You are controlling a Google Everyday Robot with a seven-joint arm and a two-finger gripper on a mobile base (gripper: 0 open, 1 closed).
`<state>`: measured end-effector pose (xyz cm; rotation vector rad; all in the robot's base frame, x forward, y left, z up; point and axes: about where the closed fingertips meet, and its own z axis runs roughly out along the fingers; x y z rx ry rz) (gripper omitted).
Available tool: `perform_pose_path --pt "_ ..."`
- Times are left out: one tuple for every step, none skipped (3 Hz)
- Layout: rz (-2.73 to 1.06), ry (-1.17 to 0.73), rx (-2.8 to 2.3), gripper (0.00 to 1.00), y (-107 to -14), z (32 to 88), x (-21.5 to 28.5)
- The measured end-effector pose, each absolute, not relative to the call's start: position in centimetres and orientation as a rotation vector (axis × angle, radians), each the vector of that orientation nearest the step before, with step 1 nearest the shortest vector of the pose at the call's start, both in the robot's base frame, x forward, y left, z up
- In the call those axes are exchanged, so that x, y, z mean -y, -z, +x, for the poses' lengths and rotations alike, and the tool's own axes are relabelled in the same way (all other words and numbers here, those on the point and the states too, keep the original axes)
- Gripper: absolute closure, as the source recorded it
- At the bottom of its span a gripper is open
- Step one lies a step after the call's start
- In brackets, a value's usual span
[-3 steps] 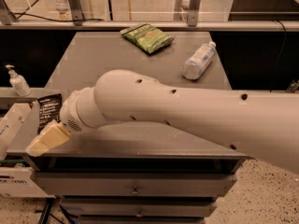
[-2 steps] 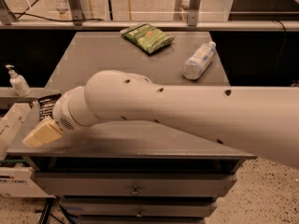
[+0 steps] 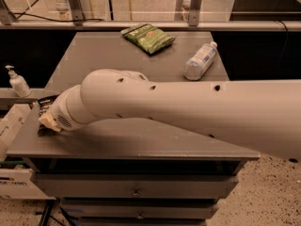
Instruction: Move rxbar chocolate near blue plastic bottle
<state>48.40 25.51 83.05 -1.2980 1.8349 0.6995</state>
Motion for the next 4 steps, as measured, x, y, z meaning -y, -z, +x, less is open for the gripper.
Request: perform_pose_path --pt "-1.304 -0.694 -1.859 0.88 -82.6 48.2 -25.2" --pt "-1.300 -0.692 -1.875 0.89 -82.8 48.4 -24.4" --pt "-1.288 -0.684 -1.883 0.66 -82.5 49.0 -22.8" --pt "-1.272 -0.673 -1.880 0.42 -82.6 49.7 -21.3"
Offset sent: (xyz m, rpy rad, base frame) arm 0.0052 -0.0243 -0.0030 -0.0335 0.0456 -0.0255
